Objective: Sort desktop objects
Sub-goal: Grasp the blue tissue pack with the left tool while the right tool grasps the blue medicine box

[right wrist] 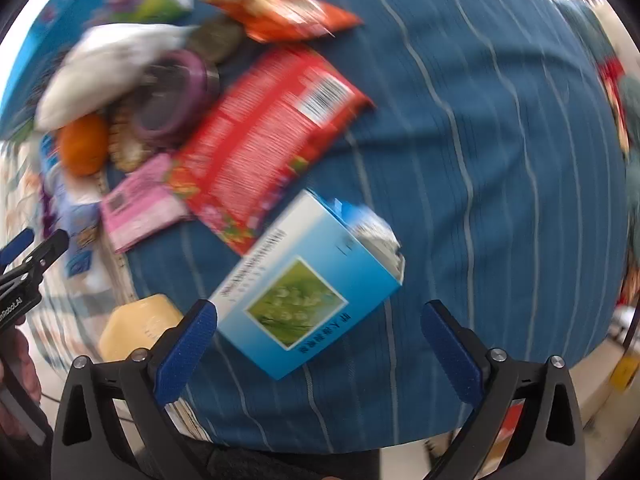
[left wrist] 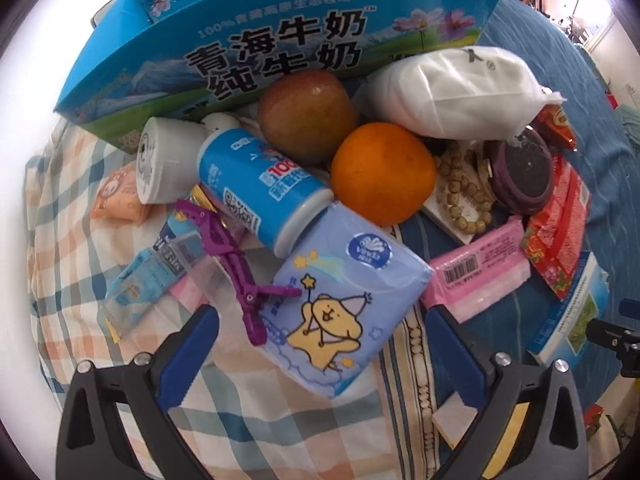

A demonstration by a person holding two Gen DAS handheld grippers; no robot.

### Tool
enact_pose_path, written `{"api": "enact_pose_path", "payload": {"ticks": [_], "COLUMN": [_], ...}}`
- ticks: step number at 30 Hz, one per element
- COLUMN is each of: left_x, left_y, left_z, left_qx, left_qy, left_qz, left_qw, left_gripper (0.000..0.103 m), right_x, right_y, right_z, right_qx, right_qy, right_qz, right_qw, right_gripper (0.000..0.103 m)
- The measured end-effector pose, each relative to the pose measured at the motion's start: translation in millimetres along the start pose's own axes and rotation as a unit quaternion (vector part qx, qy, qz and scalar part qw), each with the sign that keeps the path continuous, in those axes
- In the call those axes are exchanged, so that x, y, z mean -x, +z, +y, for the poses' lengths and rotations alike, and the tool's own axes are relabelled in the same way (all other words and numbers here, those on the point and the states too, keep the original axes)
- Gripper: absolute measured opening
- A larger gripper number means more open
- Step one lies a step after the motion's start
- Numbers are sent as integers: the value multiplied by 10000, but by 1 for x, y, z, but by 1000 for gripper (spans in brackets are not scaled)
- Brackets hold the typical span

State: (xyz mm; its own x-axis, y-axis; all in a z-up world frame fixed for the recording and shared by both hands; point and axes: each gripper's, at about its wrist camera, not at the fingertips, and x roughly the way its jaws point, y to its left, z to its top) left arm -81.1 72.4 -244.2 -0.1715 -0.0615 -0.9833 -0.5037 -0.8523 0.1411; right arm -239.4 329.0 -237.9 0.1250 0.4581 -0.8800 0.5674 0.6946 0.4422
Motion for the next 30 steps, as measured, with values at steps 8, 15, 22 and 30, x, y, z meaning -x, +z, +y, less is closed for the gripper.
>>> {"api": "enact_pose_path", "payload": {"ticks": [8, 15, 22, 30], "left_x": [-41, -44, -26, -6], "left_y": [14, -2, -22, -27], "left_z": [-3, -1, 20, 64], "left_qx": [-10, -240, 126, 718], "left_qy": [39, 121, -110, -493], "left_qz": [274, 108, -120, -286], "left_qw": [9996, 9996, 9998, 9958], "left_gripper": [103, 85, 52, 30], "right_x": [-42, -59, -52, -32], "right_y": [-16, -23, -55, -86], "right_z": [-26, 12, 28, 29], "right_qx": [-1486, -634, 148, 314], "right_qy": [737, -384, -687, -529], "right_qz": [-64, 75, -622, -1089], "right_qw": [9861, 9972, 9956, 9921], "right_gripper": [103, 103, 84, 84]}}
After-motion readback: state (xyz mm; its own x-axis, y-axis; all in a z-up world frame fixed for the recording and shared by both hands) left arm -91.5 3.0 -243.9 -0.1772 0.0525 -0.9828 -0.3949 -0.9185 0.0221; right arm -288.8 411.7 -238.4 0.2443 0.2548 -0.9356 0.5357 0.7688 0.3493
